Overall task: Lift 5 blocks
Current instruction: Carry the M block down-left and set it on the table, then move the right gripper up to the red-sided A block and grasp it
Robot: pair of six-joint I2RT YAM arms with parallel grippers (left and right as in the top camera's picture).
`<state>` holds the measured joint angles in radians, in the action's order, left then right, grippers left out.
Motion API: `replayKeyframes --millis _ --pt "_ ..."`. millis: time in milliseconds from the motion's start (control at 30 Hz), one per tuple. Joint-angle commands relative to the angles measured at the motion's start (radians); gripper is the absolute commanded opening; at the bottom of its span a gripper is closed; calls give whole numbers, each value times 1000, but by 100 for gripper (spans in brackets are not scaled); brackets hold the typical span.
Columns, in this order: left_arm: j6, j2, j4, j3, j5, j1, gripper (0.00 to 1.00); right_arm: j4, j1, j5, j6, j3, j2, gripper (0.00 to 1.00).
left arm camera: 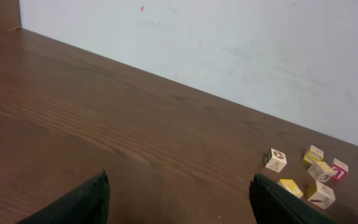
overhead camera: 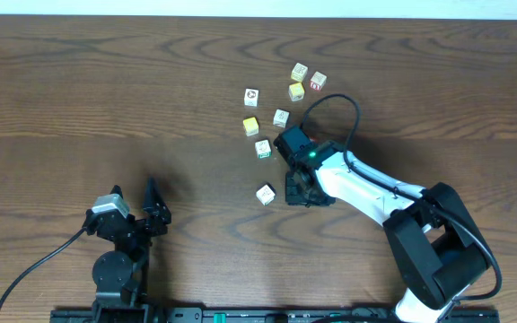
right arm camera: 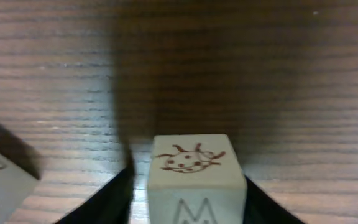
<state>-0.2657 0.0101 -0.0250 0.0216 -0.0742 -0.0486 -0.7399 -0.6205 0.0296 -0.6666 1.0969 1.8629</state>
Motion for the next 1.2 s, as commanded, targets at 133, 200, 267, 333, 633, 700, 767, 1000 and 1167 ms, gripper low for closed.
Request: replayKeyframes --millis 133,200,267,333,633,700,767,1000,1167 --pt "-2 -5 -42 -17 -13 2 72 14 -2 22 90 -10 44 54" --pt "-2 -5 -42 -17 -13 2 73 11 -2 22 93 1 44 55" --pt "-2 -5 -42 -17 -13 2 72 10 -1 22 104 16 44 56" --pt "-2 -5 -42 -17 -13 2 72 -2 5 23 108 39 44 57" --pt "-2 -5 -42 -17 -13 2 73 -160 41 78 193 278 44 59" --pt "-2 -5 -42 -17 -13 2 72 -169 48 110 193 318 44 60" --pt "-2 -5 -42 -17 -13 2 73 -160 55 124 193 339 44 63" --pt "-2 -5 -42 -17 -13 2 73 -108 77 151 162 342 45 64" --pt "-2 -5 -42 -17 -13 2 73 -108 86 153 129 342 45 63"
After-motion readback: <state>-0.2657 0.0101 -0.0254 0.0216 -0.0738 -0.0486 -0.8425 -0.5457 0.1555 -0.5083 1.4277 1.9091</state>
